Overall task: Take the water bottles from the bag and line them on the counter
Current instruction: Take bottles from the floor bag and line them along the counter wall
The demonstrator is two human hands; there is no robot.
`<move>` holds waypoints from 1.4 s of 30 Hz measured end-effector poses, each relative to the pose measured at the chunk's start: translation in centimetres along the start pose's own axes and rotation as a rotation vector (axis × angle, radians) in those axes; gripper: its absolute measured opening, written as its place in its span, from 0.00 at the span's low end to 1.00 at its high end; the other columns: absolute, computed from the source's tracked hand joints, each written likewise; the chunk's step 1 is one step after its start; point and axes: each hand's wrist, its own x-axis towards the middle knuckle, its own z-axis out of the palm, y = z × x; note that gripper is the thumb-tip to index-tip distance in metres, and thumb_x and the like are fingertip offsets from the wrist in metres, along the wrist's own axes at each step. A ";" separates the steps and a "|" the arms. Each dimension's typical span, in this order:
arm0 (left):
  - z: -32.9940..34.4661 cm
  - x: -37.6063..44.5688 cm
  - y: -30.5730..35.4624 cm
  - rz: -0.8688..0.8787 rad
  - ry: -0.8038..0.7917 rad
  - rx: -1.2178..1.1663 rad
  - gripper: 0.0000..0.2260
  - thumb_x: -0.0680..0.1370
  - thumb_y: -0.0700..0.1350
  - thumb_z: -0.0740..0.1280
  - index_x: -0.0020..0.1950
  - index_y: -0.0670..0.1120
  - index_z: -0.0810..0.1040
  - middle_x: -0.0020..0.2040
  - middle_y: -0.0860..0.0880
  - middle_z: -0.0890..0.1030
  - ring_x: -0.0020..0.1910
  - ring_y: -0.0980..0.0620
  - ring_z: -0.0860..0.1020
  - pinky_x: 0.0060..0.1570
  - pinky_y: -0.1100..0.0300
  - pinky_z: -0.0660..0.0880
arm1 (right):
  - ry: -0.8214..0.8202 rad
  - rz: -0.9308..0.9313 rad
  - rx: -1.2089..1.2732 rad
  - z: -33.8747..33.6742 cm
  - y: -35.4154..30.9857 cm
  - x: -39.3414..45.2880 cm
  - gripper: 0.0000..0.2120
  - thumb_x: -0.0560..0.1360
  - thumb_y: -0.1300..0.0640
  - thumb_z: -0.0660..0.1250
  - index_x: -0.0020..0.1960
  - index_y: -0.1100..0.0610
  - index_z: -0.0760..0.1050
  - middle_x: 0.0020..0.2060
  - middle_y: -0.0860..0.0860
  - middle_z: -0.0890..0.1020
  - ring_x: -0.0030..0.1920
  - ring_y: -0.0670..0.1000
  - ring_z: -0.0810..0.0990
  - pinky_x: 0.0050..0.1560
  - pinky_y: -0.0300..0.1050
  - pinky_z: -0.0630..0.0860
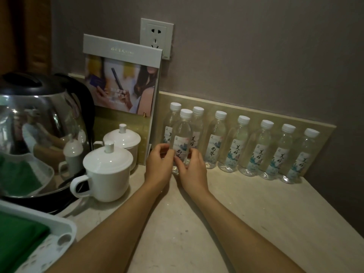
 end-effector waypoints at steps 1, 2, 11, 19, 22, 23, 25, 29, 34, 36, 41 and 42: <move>0.0 0.0 0.0 0.000 0.001 -0.002 0.17 0.70 0.53 0.65 0.58 0.55 0.78 0.53 0.54 0.82 0.55 0.52 0.81 0.59 0.46 0.78 | -0.003 0.000 0.001 0.0 0.0 0.0 0.23 0.77 0.49 0.66 0.69 0.55 0.67 0.61 0.49 0.74 0.60 0.48 0.75 0.60 0.46 0.77; 0.0 0.0 0.1 0.001 0.001 -0.001 0.16 0.70 0.53 0.65 0.58 0.55 0.78 0.53 0.54 0.82 0.55 0.52 0.81 0.59 0.46 0.78 | -0.006 0.003 0.004 0.0 0.0 0.0 0.22 0.77 0.49 0.66 0.69 0.54 0.67 0.61 0.49 0.74 0.60 0.48 0.75 0.60 0.46 0.77; -0.1 -0.1 0.2 -0.011 0.003 0.000 0.13 0.70 0.53 0.66 0.55 0.58 0.78 0.52 0.55 0.82 0.55 0.53 0.80 0.59 0.46 0.78 | -0.017 0.027 0.021 0.1 0.1 0.1 0.22 0.77 0.48 0.67 0.68 0.54 0.68 0.61 0.49 0.74 0.59 0.49 0.76 0.59 0.47 0.77; -0.1 0.1 0.2 0.021 0.016 0.051 0.12 0.77 0.48 0.65 0.60 0.54 0.77 0.53 0.54 0.81 0.55 0.54 0.79 0.61 0.47 0.77 | 0.000 0.044 0.003 0.4 0.1 0.1 0.22 0.76 0.47 0.67 0.66 0.54 0.68 0.59 0.49 0.75 0.56 0.50 0.78 0.57 0.50 0.78; -0.2 0.1 0.2 0.011 0.018 0.066 0.11 0.79 0.45 0.64 0.61 0.52 0.77 0.52 0.55 0.80 0.54 0.55 0.78 0.61 0.48 0.76 | -0.001 0.045 0.006 0.3 0.0 0.0 0.21 0.76 0.48 0.67 0.66 0.54 0.68 0.60 0.49 0.75 0.58 0.50 0.77 0.57 0.47 0.78; -0.2 0.0 0.3 0.009 0.018 0.061 0.11 0.79 0.45 0.64 0.61 0.51 0.77 0.52 0.55 0.80 0.54 0.55 0.78 0.61 0.49 0.77 | -0.004 0.040 0.000 0.2 -0.1 0.0 0.21 0.77 0.48 0.67 0.66 0.54 0.68 0.60 0.50 0.74 0.58 0.50 0.77 0.57 0.46 0.77; 0.0 -0.3 0.4 0.012 0.013 0.049 0.13 0.79 0.45 0.64 0.64 0.49 0.76 0.54 0.54 0.80 0.55 0.55 0.78 0.59 0.53 0.77 | -0.014 0.033 -0.015 -0.1 -0.2 -0.1 0.21 0.77 0.48 0.66 0.67 0.55 0.67 0.61 0.50 0.74 0.60 0.49 0.75 0.56 0.40 0.73; 0.4 -1.2 1.1 0.041 0.053 0.113 0.15 0.80 0.44 0.64 0.67 0.48 0.74 0.56 0.52 0.79 0.58 0.53 0.78 0.57 0.56 0.76 | -0.086 0.057 0.003 -0.6 -0.3 0.0 0.25 0.77 0.48 0.66 0.70 0.55 0.65 0.65 0.52 0.72 0.65 0.51 0.72 0.62 0.45 0.71; 2.4 -3.4 2.9 0.109 0.296 0.140 0.08 0.78 0.48 0.64 0.57 0.54 0.75 0.51 0.52 0.79 0.50 0.54 0.78 0.51 0.56 0.76 | -0.168 0.067 0.025 -2.9 0.2 0.2 0.24 0.77 0.46 0.66 0.68 0.54 0.67 0.65 0.52 0.72 0.64 0.52 0.73 0.63 0.51 0.73; 3.9 -4.7 4.1 0.211 0.285 0.190 0.04 0.80 0.45 0.64 0.54 0.50 0.76 0.47 0.51 0.79 0.47 0.54 0.78 0.47 0.60 0.74 | -0.152 0.069 0.066 -5.0 0.8 0.1 0.21 0.77 0.46 0.66 0.65 0.54 0.69 0.62 0.51 0.74 0.60 0.53 0.76 0.60 0.54 0.75; 11.0 -9.2 5.8 0.293 0.164 0.192 0.04 0.81 0.43 0.62 0.50 0.48 0.77 0.42 0.51 0.79 0.41 0.56 0.77 0.43 0.63 0.74 | -0.098 0.119 0.209 -13.8 3.4 -0.7 0.16 0.76 0.48 0.66 0.61 0.52 0.71 0.52 0.48 0.79 0.51 0.52 0.81 0.54 0.57 0.79; 13.0 -10.2 6.0 0.304 0.138 0.187 0.05 0.81 0.43 0.63 0.49 0.48 0.78 0.42 0.51 0.79 0.41 0.55 0.77 0.43 0.61 0.75 | -0.078 0.119 0.225 -16.3 4.2 -1.0 0.16 0.76 0.48 0.66 0.60 0.53 0.72 0.50 0.48 0.79 0.50 0.52 0.82 0.54 0.57 0.79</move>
